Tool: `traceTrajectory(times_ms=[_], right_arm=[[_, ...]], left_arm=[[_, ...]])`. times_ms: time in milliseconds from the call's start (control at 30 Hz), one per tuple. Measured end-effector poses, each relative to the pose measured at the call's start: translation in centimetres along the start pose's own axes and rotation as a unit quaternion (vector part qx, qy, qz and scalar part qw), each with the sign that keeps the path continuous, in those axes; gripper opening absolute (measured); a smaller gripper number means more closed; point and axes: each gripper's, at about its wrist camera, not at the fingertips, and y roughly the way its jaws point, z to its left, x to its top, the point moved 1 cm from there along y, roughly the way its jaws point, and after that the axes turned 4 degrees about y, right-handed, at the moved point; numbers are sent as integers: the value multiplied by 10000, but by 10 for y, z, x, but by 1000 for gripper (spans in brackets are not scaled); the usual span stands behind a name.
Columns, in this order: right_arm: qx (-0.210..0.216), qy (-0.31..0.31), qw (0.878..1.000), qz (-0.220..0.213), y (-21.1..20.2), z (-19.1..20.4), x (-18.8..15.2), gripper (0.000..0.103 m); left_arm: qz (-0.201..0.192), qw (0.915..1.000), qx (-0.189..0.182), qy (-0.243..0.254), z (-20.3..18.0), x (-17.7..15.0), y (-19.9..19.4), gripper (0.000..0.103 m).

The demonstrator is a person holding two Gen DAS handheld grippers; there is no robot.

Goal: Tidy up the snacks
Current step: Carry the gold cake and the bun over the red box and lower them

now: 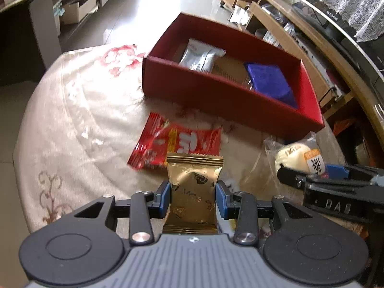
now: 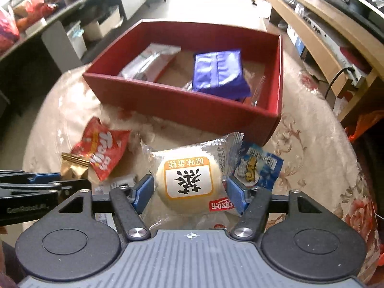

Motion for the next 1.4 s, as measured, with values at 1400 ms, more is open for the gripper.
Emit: traceTrajectory(times_ms=[1400], right_arm=[[-310,682,9915,-1065,-5,-21,79,73]], left_arm=[[-870,9955,300,207,-42,131,20,39]])
